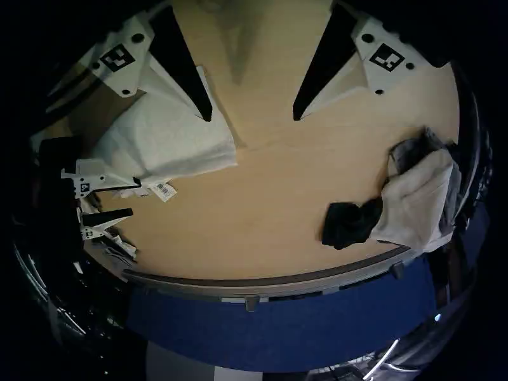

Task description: Fold towel

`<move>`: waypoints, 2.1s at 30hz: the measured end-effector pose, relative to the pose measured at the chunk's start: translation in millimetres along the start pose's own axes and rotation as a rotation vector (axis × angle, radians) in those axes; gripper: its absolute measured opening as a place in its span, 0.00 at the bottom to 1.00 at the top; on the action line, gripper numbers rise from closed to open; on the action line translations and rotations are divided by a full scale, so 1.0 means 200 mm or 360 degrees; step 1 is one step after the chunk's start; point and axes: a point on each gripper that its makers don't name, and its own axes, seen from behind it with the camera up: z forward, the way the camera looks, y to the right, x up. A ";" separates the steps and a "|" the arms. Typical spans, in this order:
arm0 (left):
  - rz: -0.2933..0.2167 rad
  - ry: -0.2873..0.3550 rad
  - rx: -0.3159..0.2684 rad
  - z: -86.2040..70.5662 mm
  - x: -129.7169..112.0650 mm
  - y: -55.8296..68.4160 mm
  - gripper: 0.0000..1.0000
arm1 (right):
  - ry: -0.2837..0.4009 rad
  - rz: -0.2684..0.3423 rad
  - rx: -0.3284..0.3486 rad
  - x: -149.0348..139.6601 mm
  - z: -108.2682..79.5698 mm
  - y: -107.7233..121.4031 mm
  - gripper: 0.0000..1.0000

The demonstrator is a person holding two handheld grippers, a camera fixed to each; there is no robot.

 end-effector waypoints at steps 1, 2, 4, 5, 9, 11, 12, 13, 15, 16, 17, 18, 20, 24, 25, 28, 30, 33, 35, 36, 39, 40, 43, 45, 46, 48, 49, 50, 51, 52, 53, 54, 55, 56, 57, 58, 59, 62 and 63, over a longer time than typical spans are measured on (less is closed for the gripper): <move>0.0000 0.0000 -0.0001 0.00 0.00 0.00 0.94 | 0.0006 0.0002 -0.0004 0.01 0.00 0.00 1.00; 0.0000 0.0000 -0.0001 0.00 0.00 0.00 0.94 | 0.0013 0.0004 -0.0008 0.02 0.00 0.01 1.00; 0.0000 0.0001 -0.0002 0.00 0.00 0.00 0.94 | 0.0023 0.0007 -0.0015 0.03 -0.01 0.02 1.00; 0.0001 0.0001 -0.0002 0.00 0.00 0.00 0.94 | 0.0026 0.0008 -0.0017 0.04 -0.01 0.02 1.00; 0.0006 0.0002 -0.0003 0.00 0.01 0.00 0.94 | 0.0043 0.0012 -0.0024 0.05 -0.02 0.03 1.00; 0.0009 0.0002 -0.0001 0.00 0.01 0.00 0.94 | 0.0047 0.0013 -0.0024 0.05 -0.03 0.03 1.00; 0.0011 0.0003 -0.0001 0.00 0.02 0.00 0.94 | 0.0049 0.0013 -0.0023 0.05 -0.03 0.03 1.00; 0.0012 0.0003 -0.0002 0.00 0.02 0.00 0.94 | 0.0050 0.0012 -0.0020 0.05 -0.04 0.03 1.00; 0.0014 0.0004 -0.0003 0.00 0.02 0.00 0.94 | 0.0050 0.0008 -0.0015 0.05 -0.05 0.02 1.00; 0.0015 0.0004 -0.0004 0.00 0.02 0.01 0.94 | 0.0045 0.0003 -0.0013 0.04 -0.05 0.02 1.00; 0.0016 0.0005 -0.0005 0.00 0.02 0.01 0.94 | 0.0040 -0.0002 -0.0012 0.03 -0.06 0.03 1.00; 0.0017 0.0006 -0.0005 0.00 0.02 0.01 0.94 | 0.0033 -0.0007 -0.0014 0.02 -0.06 0.03 1.00; 0.0018 0.0009 -0.0006 0.00 0.03 0.01 0.95 | 0.0016 -0.0015 -0.0028 0.00 -0.05 0.05 1.00; 0.0020 0.0012 -0.0008 -0.01 0.03 0.02 0.94 | -0.0012 -0.0018 -0.0060 -0.05 -0.04 0.08 1.00; 0.0020 0.0011 -0.0009 -0.01 0.03 0.02 0.94 | -0.0014 -0.0016 -0.0063 -0.05 -0.04 0.09 1.00; 0.0020 0.0007 -0.0009 -0.01 0.03 0.03 0.94 | -0.0017 -0.0008 -0.0073 -0.05 -0.03 0.11 1.00; 0.0020 0.0004 -0.0009 -0.01 0.02 0.03 0.94 | -0.0016 -0.0004 -0.0080 -0.05 -0.03 0.12 1.00; 0.0023 0.0003 -0.0009 -0.01 0.02 0.03 0.94 | -0.0014 -0.0003 -0.0083 -0.04 -0.04 0.13 1.00; 0.0023 0.0003 -0.0007 -0.01 0.02 0.03 0.94 | -0.0012 -0.0003 -0.0082 -0.04 -0.05 0.14 1.00; 0.0023 0.0003 -0.0006 -0.01 0.02 0.03 0.94 | -0.0011 -0.0003 -0.0083 -0.03 -0.05 0.14 1.00; 0.0022 0.0004 -0.0005 -0.01 0.02 0.03 0.94 | -0.0008 0.0000 -0.0085 -0.04 -0.07 0.14 1.00; 0.0023 0.0004 -0.0004 -0.01 0.02 0.03 0.94 | -0.0007 0.0002 -0.0082 -0.04 -0.07 0.14 1.00; 0.0026 0.0004 -0.0002 -0.02 0.02 0.03 0.94 | -0.0003 0.0012 -0.0071 -0.05 -0.09 0.12 1.00; 0.0029 0.0005 -0.0002 -0.02 0.02 0.03 0.94 | 0.0000 0.0021 -0.0061 -0.07 -0.12 0.11 1.00; 0.0029 0.0004 -0.0001 -0.02 0.02 0.03 0.94 | -0.0001 0.0025 -0.0056 -0.08 -0.13 0.11 1.00; 0.0027 0.0003 -0.0001 -0.02 0.01 0.03 0.95 | -0.0005 0.0033 -0.0047 -0.11 -0.16 0.09 1.00; 0.0025 0.0003 -0.0002 -0.03 0.01 0.03 0.94 | -0.0010 0.0037 -0.0043 -0.13 -0.17 0.09 1.00; 0.0023 0.0004 -0.0003 -0.03 0.01 0.04 0.94 | -0.0015 0.0041 -0.0039 -0.15 -0.19 0.08 1.00; 0.0021 0.0004 -0.0005 -0.03 0.01 0.04 0.94 | -0.0021 0.0047 -0.0034 -0.18 -0.21 0.07 1.00; 0.0019 0.0004 -0.0008 -0.04 0.01 0.04 0.94 | -0.0025 0.0055 -0.0028 -0.20 -0.22 0.06 1.00; 0.0018 0.0005 -0.0011 -0.04 0.01 0.05 0.94 | -0.0030 0.0063 -0.0022 -0.22 -0.24 0.05 1.00; 0.0016 0.0006 -0.0014 -0.04 0.01 0.05 0.94 | -0.0036 0.0072 -0.0016 -0.25 -0.26 0.04 1.00; 0.0016 0.0006 -0.0015 -0.05 0.00 0.06 0.94 | -0.0041 0.0083 -0.0009 -0.27 -0.27 0.03 1.00; 0.0016 0.0007 -0.0015 -0.05 0.00 0.06 0.94 | -0.0047 0.0093 -0.0003 -0.30 -0.29 0.02 1.00; 0.0015 0.0008 -0.0016 -0.05 0.00 0.06 0.94 | -0.0053 0.0105 0.0003 -0.32 -0.31 0.01 1.00; 0.0014 0.0008 -0.0017 -0.06 0.00 0.06 0.94 | -0.0060 0.0114 0.0006 -0.35 -0.32 0.00 1.00; 0.0012 0.0008 -0.0017 -0.06 -0.01 0.07 0.94 | -0.0067 0.0123 0.0009 -0.37 -0.33 0.00 1.00; 0.0007 0.0008 -0.0019 -0.08 -0.01 0.08 0.94 | -0.0088 0.0146 0.0018 -0.43 -0.37 -0.02 1.00; 0.0006 0.0009 -0.0021 -0.08 -0.02 0.08 0.94 | -0.0094 0.0153 0.0021 -0.46 -0.38 -0.03 1.00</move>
